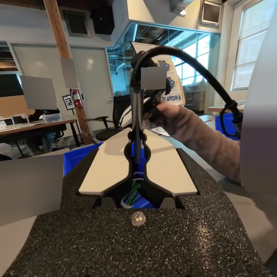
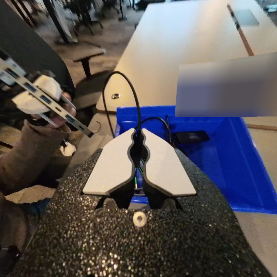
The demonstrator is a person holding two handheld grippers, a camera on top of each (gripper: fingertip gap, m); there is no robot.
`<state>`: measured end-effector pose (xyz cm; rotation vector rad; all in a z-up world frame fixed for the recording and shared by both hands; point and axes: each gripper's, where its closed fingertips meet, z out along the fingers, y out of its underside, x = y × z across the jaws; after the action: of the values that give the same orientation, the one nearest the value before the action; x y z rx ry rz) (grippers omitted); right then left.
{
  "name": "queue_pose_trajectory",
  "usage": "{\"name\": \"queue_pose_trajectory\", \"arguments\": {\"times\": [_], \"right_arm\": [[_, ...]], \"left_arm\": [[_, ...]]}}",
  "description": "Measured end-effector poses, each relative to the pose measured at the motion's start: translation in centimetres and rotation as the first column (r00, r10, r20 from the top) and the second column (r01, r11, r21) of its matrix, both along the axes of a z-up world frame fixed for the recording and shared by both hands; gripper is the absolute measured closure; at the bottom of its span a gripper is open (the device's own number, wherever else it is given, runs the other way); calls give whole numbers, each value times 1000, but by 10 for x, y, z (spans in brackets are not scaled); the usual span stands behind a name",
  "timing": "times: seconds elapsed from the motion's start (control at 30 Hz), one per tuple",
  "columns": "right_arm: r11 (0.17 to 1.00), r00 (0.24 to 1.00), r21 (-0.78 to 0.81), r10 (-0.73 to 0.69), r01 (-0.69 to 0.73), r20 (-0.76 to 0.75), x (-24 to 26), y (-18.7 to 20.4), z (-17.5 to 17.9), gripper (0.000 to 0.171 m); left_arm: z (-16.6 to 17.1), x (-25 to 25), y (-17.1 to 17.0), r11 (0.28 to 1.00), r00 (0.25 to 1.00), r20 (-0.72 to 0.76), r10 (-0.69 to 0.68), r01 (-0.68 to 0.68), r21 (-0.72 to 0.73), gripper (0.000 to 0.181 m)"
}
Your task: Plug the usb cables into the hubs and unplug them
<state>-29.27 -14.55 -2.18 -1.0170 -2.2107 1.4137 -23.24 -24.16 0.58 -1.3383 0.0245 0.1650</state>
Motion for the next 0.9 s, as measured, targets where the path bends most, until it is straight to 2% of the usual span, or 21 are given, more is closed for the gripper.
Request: {"name": "queue_pose_trajectory", "arguments": {"times": [0.27,0.4,0.57,0.63,0.73,0.9], "right_arm": [[986,978,-126,82,-108,-191,27,10,39,167],[997,966,-22,62,-69,-250,43,28,40,167],[988,941,152,36,17,-337,82,55,38,168],[959,952,276,27,62,-305,101,70,23,167],[891,988,450,5,66,-155,136,96,-15,167],[889,986,456,-39,-40,161,176,127,-80,167]], "left_arm": [[-1,16,26,998,998,-2,-57,57,-28,170],[-2,31,36,991,991,-24,-129,128,-41,170],[2,46,43,967,966,10,-257,256,10,170],[6,52,45,955,955,12,-297,296,30,170],[8,63,51,934,935,3,-355,355,35,170],[9,77,69,896,897,4,-443,442,43,170]]}}
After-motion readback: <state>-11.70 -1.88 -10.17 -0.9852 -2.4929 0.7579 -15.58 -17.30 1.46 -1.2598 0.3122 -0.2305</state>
